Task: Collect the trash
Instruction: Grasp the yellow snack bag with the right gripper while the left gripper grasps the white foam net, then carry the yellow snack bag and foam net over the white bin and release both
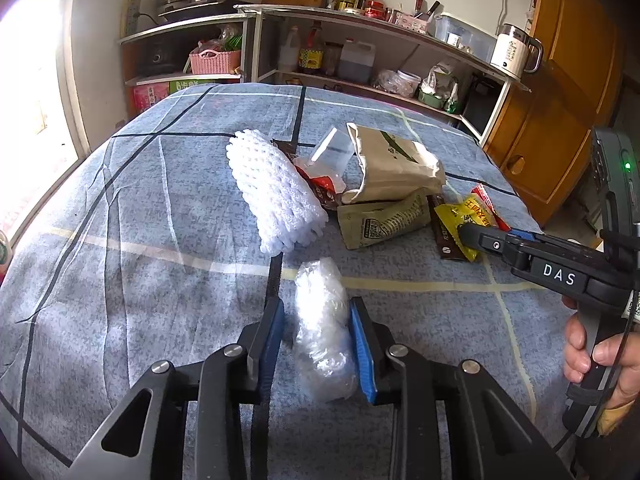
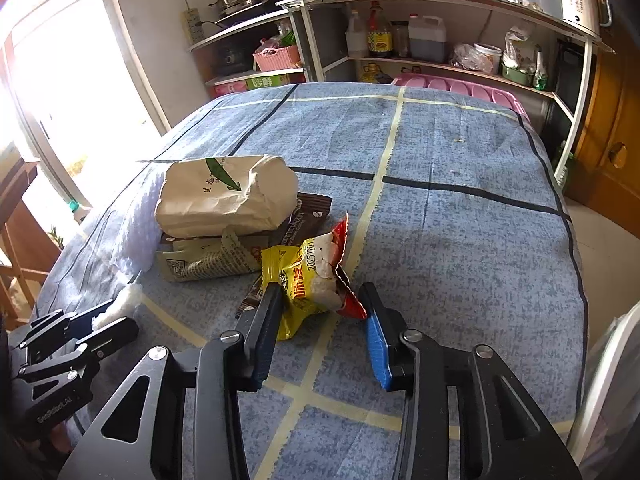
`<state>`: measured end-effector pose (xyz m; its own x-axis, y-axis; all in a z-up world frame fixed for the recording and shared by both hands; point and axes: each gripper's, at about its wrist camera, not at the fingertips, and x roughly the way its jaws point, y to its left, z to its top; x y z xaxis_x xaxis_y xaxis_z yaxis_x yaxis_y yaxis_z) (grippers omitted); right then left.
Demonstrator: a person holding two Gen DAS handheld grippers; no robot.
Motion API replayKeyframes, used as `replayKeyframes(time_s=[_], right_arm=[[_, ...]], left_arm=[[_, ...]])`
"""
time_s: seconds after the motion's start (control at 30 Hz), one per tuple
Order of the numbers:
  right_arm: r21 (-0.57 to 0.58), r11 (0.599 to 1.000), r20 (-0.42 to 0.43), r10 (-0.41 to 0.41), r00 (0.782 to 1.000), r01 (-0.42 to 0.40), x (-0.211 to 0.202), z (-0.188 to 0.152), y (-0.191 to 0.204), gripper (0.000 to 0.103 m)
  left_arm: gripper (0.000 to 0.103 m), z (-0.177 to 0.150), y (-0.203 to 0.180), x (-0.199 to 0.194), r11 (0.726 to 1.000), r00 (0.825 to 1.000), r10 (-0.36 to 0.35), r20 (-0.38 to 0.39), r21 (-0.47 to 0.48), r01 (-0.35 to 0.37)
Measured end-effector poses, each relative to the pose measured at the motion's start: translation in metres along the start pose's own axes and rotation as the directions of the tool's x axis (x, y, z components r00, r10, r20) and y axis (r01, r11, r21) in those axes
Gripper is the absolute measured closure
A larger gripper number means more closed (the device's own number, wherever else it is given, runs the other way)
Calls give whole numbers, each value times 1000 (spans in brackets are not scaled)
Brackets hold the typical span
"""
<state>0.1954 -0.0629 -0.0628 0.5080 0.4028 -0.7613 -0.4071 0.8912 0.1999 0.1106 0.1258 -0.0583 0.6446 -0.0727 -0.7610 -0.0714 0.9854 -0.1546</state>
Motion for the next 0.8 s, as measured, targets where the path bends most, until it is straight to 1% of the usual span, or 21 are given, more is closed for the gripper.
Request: replayKeyframes(time_s=[0.03,0.13,0.2,0.33,0.53,0.8], right_arm=[[1,1000,1,0,1000,0,0,0,0,66],[8,1000,6,3,1000,-3,-1,0,-1,67],[15,1000,15,3,1000,-3,-3,-1,-3,70],[23,1000,29,3,1000,-4,-7,-2,-4,73],[36,999,46,7,999,-9,-14,-6,-6,73],[32,999,77,-5,997,3,-29,-12,-5,73]], left_arm=[[70,0,0,0,1000,1000,0,1,0,0],[71,1,1,1,1000,1000,0,2,0,0],[74,0,1,0,1000,1000,3,2,0,-3],[76,0,2,0,1000,1000,4,2,-1,-4],[77,0,1,0,1000,1000,-1,2,3,1],[77,-2,-11,-9,1000,1000,-8,10,24,8]])
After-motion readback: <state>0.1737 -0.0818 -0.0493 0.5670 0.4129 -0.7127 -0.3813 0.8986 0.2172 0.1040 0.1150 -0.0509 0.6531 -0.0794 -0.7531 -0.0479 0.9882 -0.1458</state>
